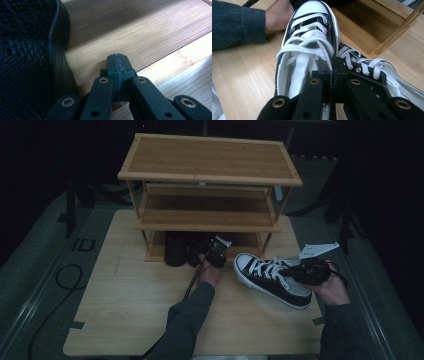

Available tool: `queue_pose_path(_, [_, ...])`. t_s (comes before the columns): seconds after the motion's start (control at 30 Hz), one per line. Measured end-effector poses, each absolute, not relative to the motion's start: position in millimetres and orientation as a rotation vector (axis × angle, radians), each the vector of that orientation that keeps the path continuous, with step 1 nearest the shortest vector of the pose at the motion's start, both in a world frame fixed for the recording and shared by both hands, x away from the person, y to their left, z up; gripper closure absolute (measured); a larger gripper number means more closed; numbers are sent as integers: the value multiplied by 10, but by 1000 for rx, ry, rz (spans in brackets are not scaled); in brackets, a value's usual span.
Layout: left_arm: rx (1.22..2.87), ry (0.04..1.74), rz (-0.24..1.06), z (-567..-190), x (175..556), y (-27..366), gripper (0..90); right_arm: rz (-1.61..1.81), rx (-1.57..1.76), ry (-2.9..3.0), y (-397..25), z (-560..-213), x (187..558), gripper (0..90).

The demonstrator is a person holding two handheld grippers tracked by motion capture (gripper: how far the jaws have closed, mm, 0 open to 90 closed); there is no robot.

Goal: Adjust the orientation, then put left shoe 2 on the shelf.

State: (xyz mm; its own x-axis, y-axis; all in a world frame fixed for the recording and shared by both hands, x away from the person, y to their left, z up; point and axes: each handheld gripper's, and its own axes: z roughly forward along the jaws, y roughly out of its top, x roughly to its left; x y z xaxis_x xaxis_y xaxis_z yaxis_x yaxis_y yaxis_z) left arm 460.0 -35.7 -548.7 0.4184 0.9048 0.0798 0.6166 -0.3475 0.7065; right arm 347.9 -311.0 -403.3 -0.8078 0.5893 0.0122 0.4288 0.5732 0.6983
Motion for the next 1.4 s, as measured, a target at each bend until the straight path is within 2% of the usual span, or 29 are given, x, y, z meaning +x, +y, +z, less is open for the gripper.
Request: queue_pose_path(1.4, [2089,1284,631,-5481,4606,-353,900,1076,843,2559,-3168,-3801,3568,879])
